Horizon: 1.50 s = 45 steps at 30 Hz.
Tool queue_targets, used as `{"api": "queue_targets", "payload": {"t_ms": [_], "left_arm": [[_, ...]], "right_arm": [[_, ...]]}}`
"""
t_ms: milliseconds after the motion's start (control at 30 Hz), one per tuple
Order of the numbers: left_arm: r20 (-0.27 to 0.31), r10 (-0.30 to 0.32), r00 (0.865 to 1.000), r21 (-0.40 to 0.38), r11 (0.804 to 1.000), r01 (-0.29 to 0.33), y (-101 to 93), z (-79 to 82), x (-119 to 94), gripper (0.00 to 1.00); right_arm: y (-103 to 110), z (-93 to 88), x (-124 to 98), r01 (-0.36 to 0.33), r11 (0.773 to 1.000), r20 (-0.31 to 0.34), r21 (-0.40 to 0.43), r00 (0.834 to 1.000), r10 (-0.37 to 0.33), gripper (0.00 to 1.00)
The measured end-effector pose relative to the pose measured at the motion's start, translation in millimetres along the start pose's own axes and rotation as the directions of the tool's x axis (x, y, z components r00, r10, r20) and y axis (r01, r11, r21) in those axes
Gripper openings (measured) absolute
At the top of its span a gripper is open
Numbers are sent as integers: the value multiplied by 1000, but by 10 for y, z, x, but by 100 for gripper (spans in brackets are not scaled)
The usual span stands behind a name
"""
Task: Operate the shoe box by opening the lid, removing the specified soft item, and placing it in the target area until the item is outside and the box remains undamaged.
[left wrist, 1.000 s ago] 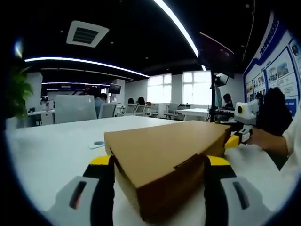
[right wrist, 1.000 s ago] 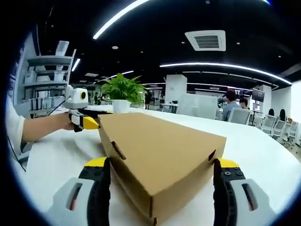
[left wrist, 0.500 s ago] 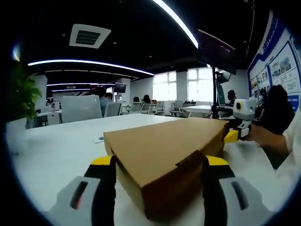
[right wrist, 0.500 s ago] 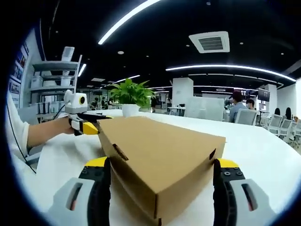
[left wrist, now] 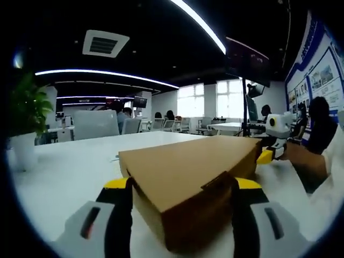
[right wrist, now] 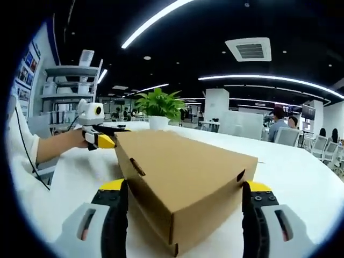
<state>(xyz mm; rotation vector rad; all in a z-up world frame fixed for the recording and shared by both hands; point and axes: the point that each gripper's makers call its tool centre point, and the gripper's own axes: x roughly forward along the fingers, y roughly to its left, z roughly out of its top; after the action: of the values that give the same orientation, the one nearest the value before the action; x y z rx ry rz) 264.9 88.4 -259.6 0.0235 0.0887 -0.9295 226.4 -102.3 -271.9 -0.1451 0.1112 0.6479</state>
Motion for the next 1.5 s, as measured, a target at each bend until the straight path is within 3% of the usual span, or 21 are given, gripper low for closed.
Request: {"api": "queue_targets", "payload": {"t_ms": [267,533,1167,1500], "left_arm": [[23,20,1000,-1,1000,-20,-83,-13,-167,76],[11,29,1000,9,1000,-29,-200,-42,-413,75],[-3,112,994,13,994,-112,-453,-62,-627,73],[-3,110,994,38,993,-110,-592,-91,-706,72]], "right_arm": [[126,-4,-59,-19,1000,18,0,1000,19,89],[299,43,-150,-59,998,-4,27,998,59,88],[381,27,-263,-149,989,22,12,989,149,88],[437,6,-402,-161,987,12,8,987,161,88]]}}
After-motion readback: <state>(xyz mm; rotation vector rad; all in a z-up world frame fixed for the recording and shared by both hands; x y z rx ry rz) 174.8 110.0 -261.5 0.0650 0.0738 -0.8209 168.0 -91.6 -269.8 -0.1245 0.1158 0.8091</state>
